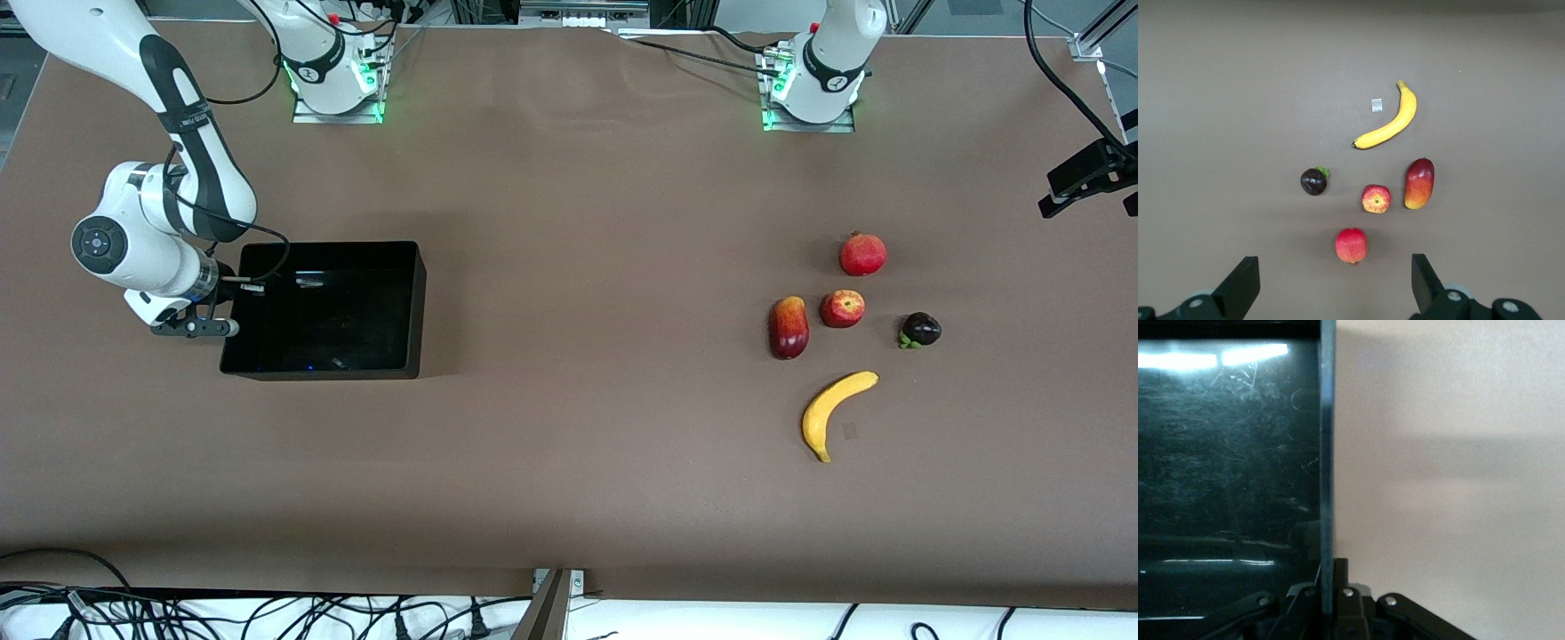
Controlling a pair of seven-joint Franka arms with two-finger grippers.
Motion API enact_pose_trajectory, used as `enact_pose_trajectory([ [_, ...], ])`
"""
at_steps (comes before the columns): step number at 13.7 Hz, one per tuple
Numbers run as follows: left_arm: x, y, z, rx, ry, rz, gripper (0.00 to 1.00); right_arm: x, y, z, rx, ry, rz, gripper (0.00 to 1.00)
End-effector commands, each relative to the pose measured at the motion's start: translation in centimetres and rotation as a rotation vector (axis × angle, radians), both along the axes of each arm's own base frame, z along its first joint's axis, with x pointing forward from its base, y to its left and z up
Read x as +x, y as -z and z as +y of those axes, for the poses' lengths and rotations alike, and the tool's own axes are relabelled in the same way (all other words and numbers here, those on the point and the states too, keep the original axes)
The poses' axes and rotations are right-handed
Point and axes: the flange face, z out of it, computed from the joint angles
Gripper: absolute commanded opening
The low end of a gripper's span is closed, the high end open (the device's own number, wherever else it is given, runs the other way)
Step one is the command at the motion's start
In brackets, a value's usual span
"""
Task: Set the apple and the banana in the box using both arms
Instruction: 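Close the right gripper on the black box rim, then slide the black box with the right gripper toward the fruit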
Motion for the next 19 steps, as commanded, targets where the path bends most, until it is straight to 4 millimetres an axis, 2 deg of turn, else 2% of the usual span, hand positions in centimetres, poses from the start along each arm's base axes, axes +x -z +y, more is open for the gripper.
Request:
enact_pose_trajectory([
  [1,0.3,-0.6,0.3,0.007,0.001,-0.005,1.0,1.2,-2.8,2.2,0.007,-0.03,0.012,0.0],
  [4,0.3,-0.6,0.3,0.009,0.001,-0.004,1.0,4.0,-8.9,10.0,0.049,-0.131,0.108,0.0],
  [5,0.3,-0.6,0.3,0.007,0.001,-0.005,1.0,5.0,-10.8,12.9,0.093,-0.115,0.1,0.0],
  [6,0.3,-0.6,0.3,0.009,0.001,-0.004,1.0,5.8,-12.8,16.6,0.141,-0.087,0.079,0.0],
  [8,0.3,-0.6,0.3,0.009,0.001,-0.004,1.0,5.8,-13.6,25.0,0.164,-0.051,0.071,0.0],
  [10,0.3,-0.6,0.3,0.007,0.001,-0.005,1.0,4.7,-13.2,35.2,0.193,-0.004,0.077,0.0],
  [12,0.6,-0.3,0.0,0.007,0.006,0.002,1.0,3.1,-11.9,43.2,0.191,-0.013,0.076,0.0],
  [14,0.8,0.1,-0.2,0.007,0.009,0.008,1.0,1.3,-9.9,48.9,0.197,-0.016,0.053,0.0],
  [16,1.0,0.3,-0.5,0.009,0.016,0.012,1.0,-0.2,-7.6,52.8,0.224,0.027,-0.004,0.0],
  [18,0.8,0.2,-0.1,-0.01,0.028,0.01,1.0,-1.8,-5.4,55.4,0.233,0.013,-0.027,0.0],
  [19,1.0,0.5,-0.7,-0.007,0.035,0.018,1.0,-2.2,-4.4,55.9,0.225,0.018,-0.02,0.0],
])
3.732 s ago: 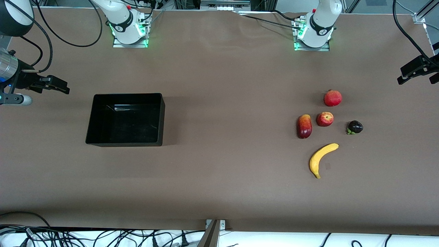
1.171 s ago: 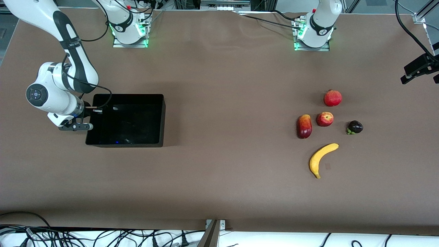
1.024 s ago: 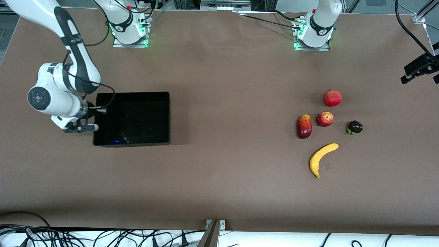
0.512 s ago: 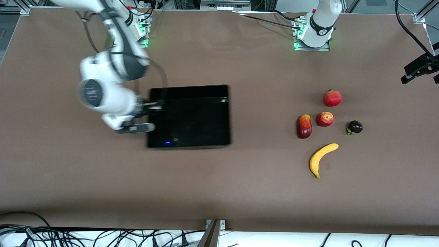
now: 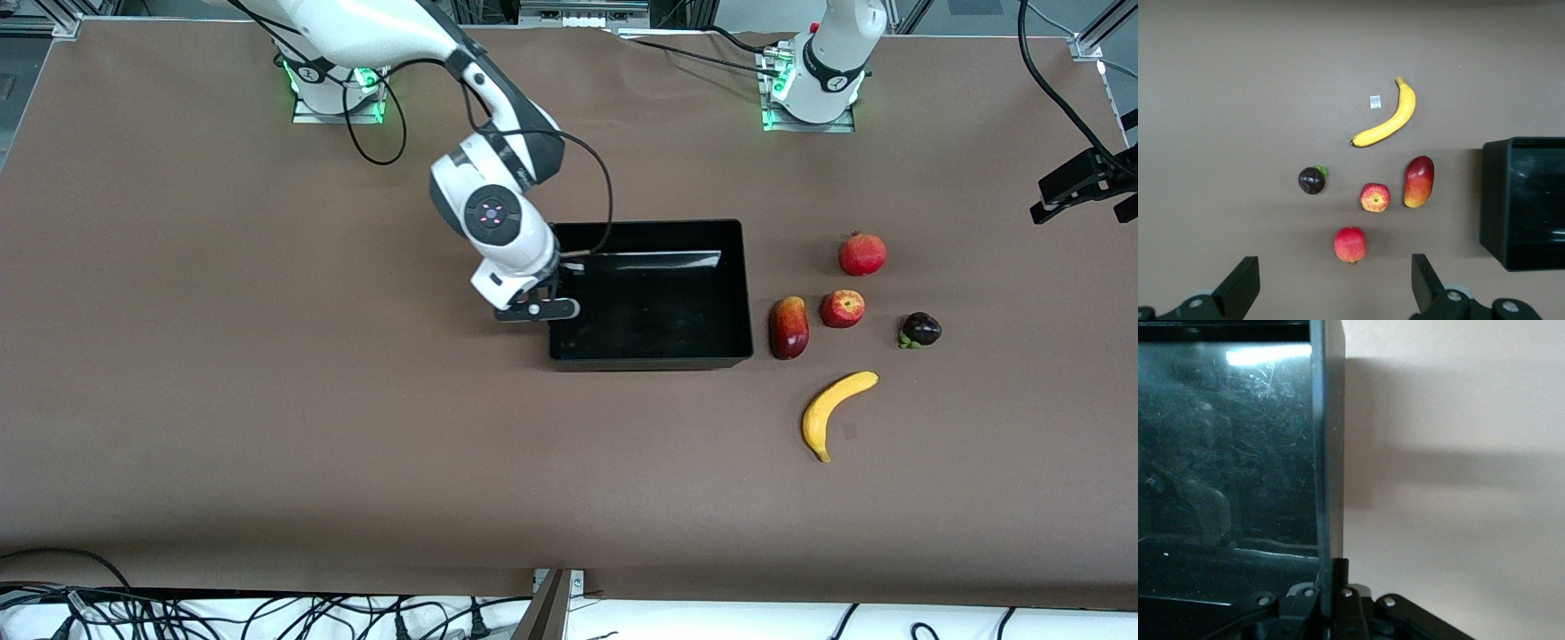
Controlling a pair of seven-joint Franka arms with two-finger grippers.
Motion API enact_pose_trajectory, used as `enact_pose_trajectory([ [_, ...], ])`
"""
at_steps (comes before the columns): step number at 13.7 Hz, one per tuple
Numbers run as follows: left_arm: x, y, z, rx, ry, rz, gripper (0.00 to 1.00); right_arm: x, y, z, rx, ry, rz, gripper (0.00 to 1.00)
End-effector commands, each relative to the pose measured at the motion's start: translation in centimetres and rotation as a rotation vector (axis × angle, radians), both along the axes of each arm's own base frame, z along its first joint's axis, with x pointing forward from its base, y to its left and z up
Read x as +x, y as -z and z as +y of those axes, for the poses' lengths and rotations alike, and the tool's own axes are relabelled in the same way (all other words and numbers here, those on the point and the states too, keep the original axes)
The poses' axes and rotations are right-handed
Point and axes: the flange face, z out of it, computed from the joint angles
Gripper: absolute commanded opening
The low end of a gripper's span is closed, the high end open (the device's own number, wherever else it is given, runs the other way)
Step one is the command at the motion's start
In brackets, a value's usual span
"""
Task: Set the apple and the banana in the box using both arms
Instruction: 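Slide the black box with the right gripper toward the fruit, then release the box and withdraw the right gripper while the left gripper reaches the apple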
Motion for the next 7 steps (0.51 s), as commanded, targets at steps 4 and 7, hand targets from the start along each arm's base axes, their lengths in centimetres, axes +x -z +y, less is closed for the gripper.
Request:
enact_pose_trajectory([
  [4,0.4,0.5,-0.6,-0.048,0.021,0.024,1.0,0.2,-1.2,1.5,0.023,0.033,-0.021,1.0],
  [7,0.5,1.6,-1.3,-0.06,0.023,0.088,1.0,1.2,-7.0,-0.2,0.029,0.041,-0.046,1.0],
])
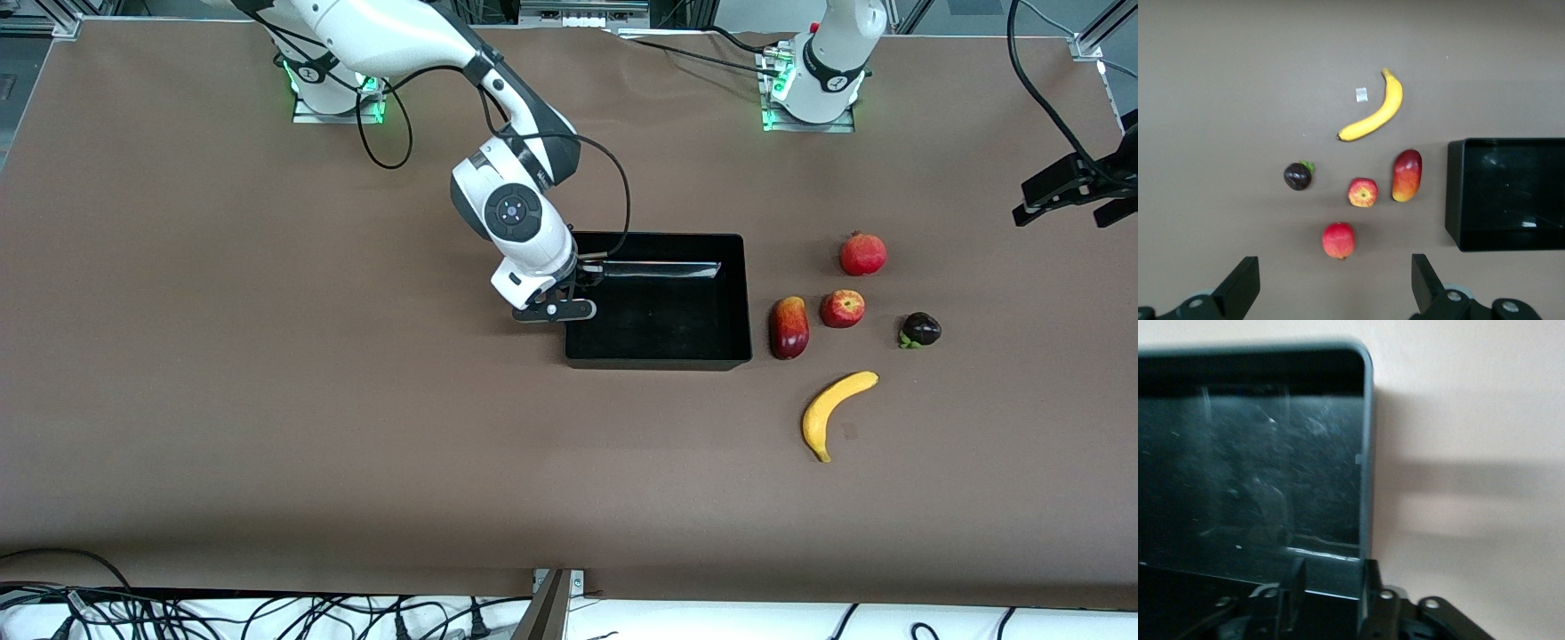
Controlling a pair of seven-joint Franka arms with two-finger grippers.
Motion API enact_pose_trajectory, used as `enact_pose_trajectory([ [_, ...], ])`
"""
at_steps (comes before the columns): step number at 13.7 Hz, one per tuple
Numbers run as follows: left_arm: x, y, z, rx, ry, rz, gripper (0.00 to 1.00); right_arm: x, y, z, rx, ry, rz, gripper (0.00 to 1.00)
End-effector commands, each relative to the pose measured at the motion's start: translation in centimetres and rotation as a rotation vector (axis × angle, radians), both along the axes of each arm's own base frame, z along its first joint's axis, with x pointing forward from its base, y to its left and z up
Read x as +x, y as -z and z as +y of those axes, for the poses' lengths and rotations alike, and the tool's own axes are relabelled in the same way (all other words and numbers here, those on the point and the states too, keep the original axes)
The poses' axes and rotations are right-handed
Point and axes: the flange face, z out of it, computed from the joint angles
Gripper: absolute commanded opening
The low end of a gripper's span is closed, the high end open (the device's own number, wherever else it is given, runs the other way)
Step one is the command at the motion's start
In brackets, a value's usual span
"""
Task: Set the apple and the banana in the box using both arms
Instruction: 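Release the box and withdraw the right gripper while the left gripper reaches the apple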
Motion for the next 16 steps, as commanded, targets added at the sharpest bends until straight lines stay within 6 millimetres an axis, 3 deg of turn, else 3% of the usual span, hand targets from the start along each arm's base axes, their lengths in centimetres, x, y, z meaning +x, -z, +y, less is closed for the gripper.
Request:
enact_pose_trajectory([
  [1,0.1,0.6,0.0,-0.019,0.008,0.051,1.0,1.3,-6.8,-3.5,-0.03,0.023,0.003,1.0],
  [3,1.1,3.1,0.4,-0.023,0.013,0.099,1.0,3.4,-12.1,-8.7,-0.054,0.061,0.002,1.0],
  [5,2.7,6.6,0.6,-0.03,0.01,0.15,1.0,5.2,-15.3,-14.1,-0.095,0.078,0.008,1.0],
  [8,5.5,12.9,0.4,-0.034,0.029,0.209,1.0,8.0,-17.9,-24.8,-0.164,0.076,0.046,1.0],
  [10,5.7,17.0,-0.4,-0.022,0.033,0.18,1.0,9.3,-19.2,-33.2,-0.198,0.039,0.089,1.0],
  [12,4.9,23.1,-1.1,-0.015,0.04,0.152,1.0,9.4,-20.2,-39.7,-0.188,-0.006,0.119,1.0],
  [13,4.1,26.3,-1.9,-0.009,0.047,0.129,1.0,9.0,-21.5,-42.4,-0.173,0.016,0.109,1.0],
  [16,0.5,33.6,-2.7,0.009,0.057,0.08,1.0,6.0,-22.5,-45.0,-0.27,-0.017,0.081,1.0],
])
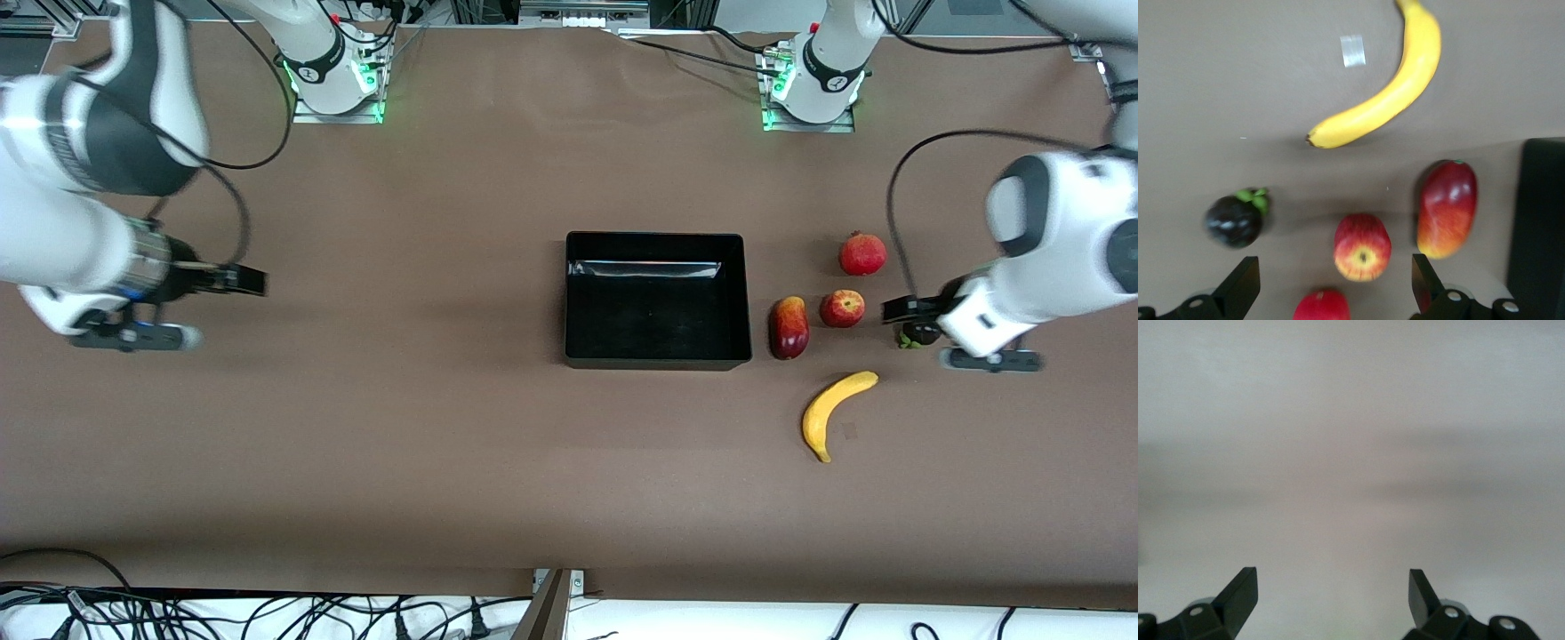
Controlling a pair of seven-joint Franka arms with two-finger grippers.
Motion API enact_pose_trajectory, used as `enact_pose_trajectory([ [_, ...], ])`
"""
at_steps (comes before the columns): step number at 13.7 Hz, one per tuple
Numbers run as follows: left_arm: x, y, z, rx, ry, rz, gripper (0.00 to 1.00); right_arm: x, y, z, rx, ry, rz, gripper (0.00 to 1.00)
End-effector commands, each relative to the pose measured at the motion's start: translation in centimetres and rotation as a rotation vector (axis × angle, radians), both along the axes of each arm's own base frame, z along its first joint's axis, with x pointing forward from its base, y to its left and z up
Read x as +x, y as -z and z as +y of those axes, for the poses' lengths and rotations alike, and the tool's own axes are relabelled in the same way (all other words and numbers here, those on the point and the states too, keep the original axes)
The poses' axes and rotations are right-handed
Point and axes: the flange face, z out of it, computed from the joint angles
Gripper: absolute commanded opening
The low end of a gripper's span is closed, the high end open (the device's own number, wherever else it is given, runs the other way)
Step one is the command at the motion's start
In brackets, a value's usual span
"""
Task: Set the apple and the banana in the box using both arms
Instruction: 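Release the box and withdraw the right gripper while the left gripper reaches the apple, then lower the left gripper and grasp the small red apple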
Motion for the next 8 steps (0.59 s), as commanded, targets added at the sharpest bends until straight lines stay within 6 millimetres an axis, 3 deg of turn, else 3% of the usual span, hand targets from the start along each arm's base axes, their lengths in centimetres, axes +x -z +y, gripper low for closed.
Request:
enact_pose_trajectory([
  [1,-4.4,4.0,-1.3,-0.004,0.033,-0.016,1.0,-4.3,-1.0,-1.8,0.007,-0.017,-0.07,1.0],
  [4,-5.4,6.0,-3.2,-0.002,0.07,-0.009,1.0,-6.6,-0.8,-5.9,0.025,0.032,-0.138,1.0],
  [8,-5.4,7.6,-3.6,-0.005,0.198,-0.031,1.0,-8.1,-4.4,-7.8,0.023,0.068,-0.17,1.0],
])
